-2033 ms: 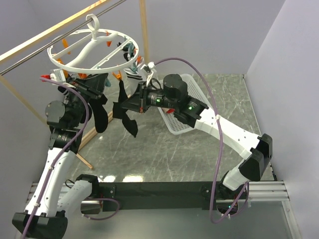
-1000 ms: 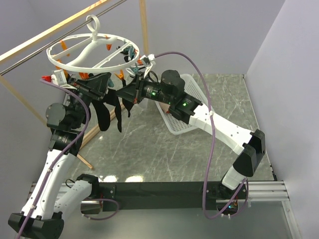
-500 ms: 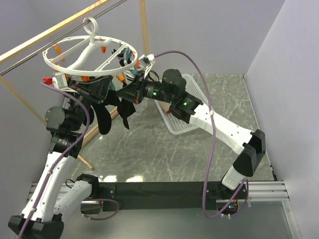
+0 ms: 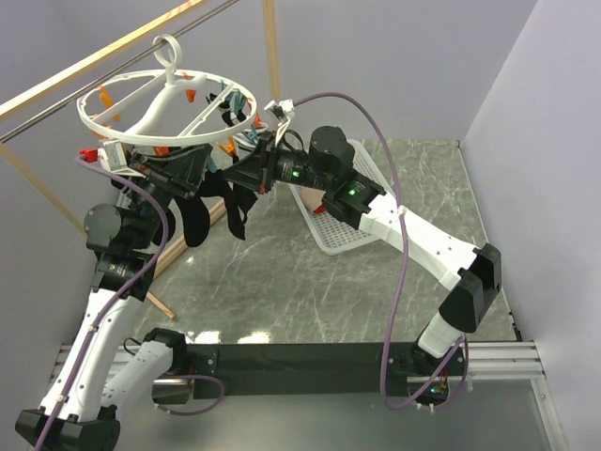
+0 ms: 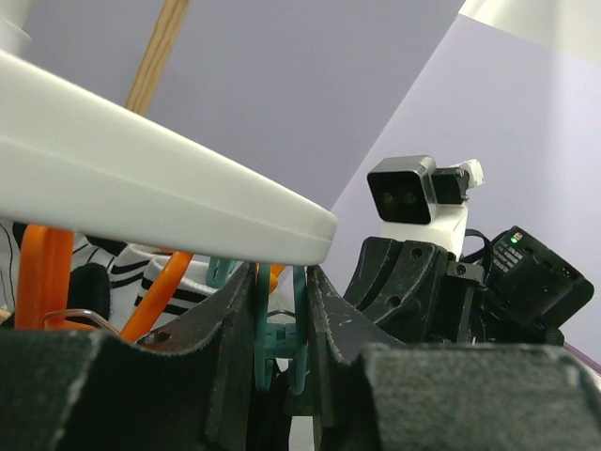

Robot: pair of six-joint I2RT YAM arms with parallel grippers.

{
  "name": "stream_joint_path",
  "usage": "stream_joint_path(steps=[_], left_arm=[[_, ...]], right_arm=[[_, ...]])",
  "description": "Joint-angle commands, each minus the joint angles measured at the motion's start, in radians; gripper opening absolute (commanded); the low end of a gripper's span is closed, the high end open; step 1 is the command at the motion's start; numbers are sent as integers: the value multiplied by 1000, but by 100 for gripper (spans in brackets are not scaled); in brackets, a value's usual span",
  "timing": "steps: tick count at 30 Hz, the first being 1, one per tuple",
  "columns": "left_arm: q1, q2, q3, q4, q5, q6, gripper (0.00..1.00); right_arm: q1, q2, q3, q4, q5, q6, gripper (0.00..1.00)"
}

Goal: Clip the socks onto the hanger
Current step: Clamp the sock onto the hanger.

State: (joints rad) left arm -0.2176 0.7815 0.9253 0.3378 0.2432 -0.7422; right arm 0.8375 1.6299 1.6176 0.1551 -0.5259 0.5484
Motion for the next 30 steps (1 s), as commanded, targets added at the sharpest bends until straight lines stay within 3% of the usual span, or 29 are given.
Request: stream_joint_path(steps=[1,11,22,30], left_arm=[[-5,-7,7,89,50,0,4],[-3,-7,-2,101,54,12,4],[-3,-24,-22,124,65,21,4],[-3,-36,-36,147,71,15,4]], right_arm=[[-17,-5,42,49,-51,-7,0],[-23,4,88,28,-89,-33,0],[-23,70,221,-118,-89,-47,0],[-25,45,160,-56,-92,-38,0]])
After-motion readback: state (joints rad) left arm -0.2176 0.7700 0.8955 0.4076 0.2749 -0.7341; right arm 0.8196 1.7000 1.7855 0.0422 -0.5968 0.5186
